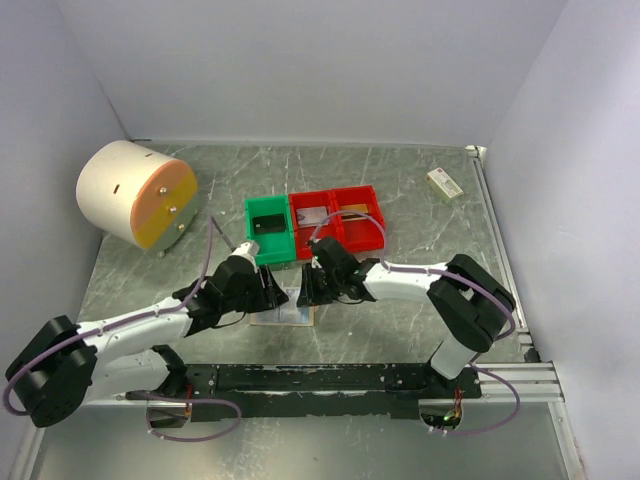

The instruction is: Take the credit cards out of the card holder

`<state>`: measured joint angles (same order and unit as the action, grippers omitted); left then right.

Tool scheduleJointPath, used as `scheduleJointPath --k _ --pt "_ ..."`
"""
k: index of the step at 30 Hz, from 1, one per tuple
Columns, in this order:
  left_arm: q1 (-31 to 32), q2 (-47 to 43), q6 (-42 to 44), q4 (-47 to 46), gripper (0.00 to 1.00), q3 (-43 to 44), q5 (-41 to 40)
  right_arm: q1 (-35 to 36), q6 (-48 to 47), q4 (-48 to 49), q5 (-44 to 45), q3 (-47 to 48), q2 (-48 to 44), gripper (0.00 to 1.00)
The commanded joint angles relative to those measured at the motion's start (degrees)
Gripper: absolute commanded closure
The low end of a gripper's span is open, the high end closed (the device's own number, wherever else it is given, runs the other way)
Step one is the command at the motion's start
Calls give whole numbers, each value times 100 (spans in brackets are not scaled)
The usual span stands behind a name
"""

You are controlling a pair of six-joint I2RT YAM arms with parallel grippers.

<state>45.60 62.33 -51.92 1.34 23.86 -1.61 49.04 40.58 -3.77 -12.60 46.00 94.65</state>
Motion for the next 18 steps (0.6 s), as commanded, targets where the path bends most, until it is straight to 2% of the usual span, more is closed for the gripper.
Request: scheduleJointPath --k 1,9,11,13,18 --pt "-294 348 177 -1006 40 -206 773 -107 212 -2 347 -471 13 77" --pt "-674 787 227 -1771 41 -501 1476 -230 279 130 169 -629 157 78" --pt "-695 917 119 -2220 42 -641 1682 -238 284 152 149 -636 172 78" --pt "-713 1064 -19 -2457 46 -740 1811 -251 284 165 127 -636 200 78" --pt "-721 1273 -87 -2339 59 -705 1747 -251 292 246 19 -641 234 77"
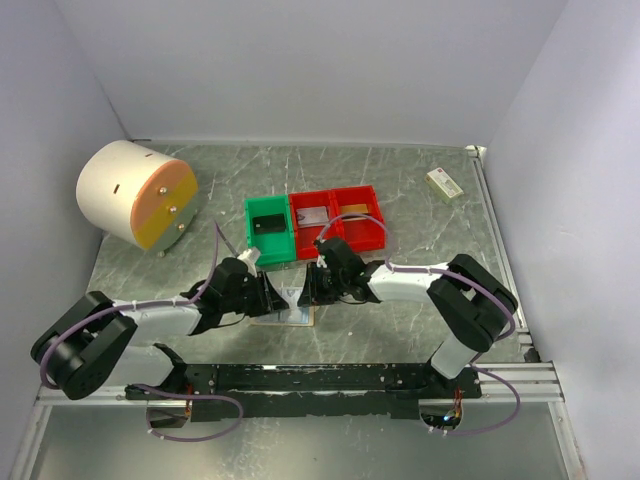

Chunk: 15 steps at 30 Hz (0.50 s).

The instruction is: Take the credit cards out of the card holder

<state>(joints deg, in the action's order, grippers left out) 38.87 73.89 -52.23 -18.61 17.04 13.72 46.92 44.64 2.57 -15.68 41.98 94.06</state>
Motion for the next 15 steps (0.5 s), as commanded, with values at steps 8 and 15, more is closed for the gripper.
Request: scheduleJointPath --k 8,15 --pt "-44 -134 -145 -109 81 -50 -103 -53 -114 -379 290 -260 271 77" --pt "-52 -418 -135 59 93 -117 -194 -63 -114 -397 278 -255 250 77"
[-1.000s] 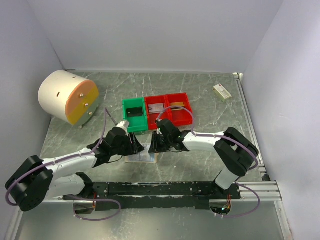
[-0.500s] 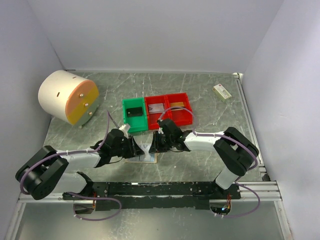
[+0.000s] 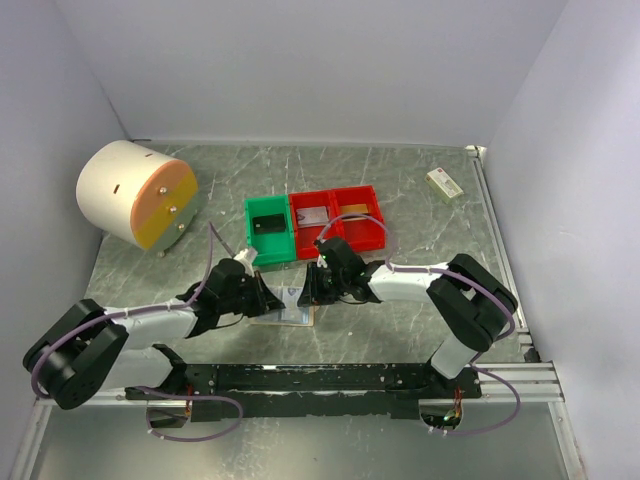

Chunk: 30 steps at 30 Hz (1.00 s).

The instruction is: Take the credit cards out of the card holder

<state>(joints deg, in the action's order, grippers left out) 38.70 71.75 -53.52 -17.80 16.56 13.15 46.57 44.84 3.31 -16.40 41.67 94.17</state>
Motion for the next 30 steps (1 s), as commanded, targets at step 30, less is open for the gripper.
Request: scheduleJointPath --k 30 --pt "-34 -90 -138 -364 87 -189 5 -34 -114 -28 -376 18 360 77"
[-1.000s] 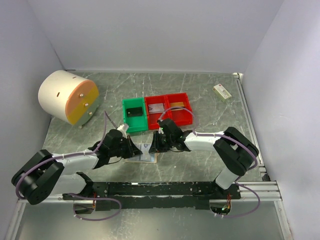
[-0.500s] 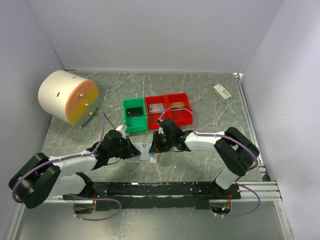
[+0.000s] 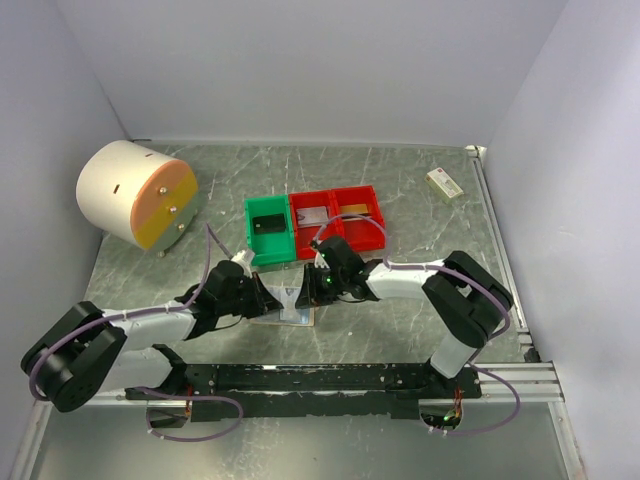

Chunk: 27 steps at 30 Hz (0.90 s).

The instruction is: Take the credit cards out of the card holder

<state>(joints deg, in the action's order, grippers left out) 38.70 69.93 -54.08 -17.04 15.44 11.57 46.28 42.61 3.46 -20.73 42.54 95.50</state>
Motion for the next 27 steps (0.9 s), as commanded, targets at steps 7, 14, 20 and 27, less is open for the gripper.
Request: scheduleJointPath --k 7,14,20,27 --pt "-32 304 -319 -1171 75 -252 417 -27 204 -159 301 -240 189 77" --pt "-34 641 -600 -2025 75 -437 611 -45 221 -92 251 -317 227 77" --pt "-36 598 -665 -1964 83 -503 499 -66 197 -153 313 -313 220 78" --pt "-32 14 -446 -942 85 -409 88 -106 171 -189 340 -332 202 78"
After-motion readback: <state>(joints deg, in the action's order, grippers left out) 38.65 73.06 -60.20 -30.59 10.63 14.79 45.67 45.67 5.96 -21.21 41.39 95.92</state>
